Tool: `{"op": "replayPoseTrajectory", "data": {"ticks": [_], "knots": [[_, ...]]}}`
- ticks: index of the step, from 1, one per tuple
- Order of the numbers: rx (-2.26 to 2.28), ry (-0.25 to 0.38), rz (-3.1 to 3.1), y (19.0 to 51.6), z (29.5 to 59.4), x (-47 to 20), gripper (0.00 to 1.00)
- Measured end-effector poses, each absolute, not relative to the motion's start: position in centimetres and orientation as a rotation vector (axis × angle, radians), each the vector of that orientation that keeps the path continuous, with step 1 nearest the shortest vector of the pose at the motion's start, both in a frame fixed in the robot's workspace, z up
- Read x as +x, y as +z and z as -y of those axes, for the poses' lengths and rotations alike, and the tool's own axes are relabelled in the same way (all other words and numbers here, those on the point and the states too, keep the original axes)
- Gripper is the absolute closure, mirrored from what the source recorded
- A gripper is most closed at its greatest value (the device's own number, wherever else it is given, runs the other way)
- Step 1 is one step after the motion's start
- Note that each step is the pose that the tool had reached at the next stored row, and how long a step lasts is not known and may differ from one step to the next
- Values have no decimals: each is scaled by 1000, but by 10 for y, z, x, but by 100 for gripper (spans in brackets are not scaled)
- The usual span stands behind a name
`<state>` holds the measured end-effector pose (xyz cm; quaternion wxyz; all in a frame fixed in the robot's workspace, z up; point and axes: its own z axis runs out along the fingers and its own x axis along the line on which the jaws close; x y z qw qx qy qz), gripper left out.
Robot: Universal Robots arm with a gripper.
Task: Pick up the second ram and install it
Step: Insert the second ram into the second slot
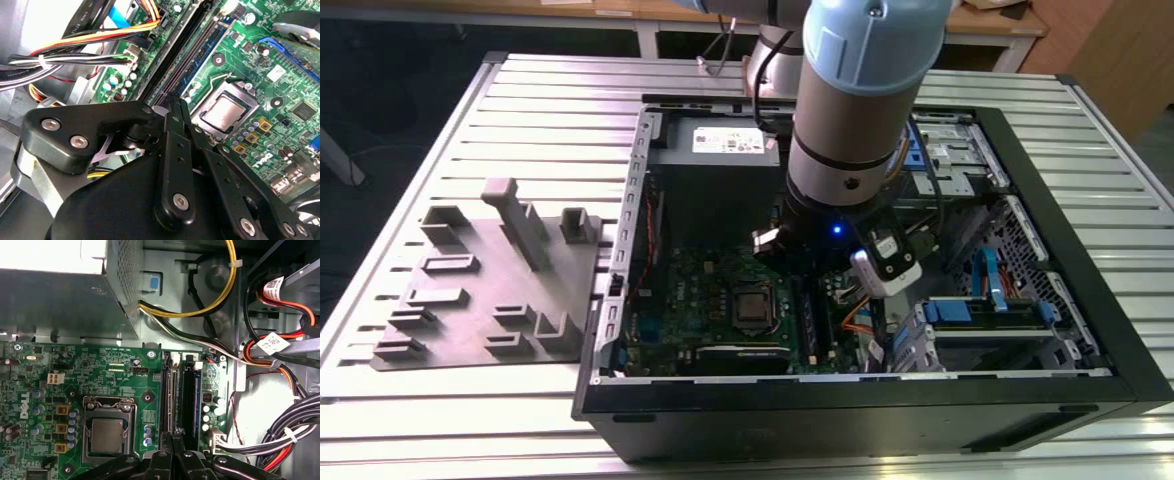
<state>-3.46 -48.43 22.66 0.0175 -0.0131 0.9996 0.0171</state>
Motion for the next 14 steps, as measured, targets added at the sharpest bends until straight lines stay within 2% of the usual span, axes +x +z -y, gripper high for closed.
{"op": "replayPoseTrajectory", "data": {"ticks": [14], "knots": [[-40,53,-3106,222,484,-35,92]]}}
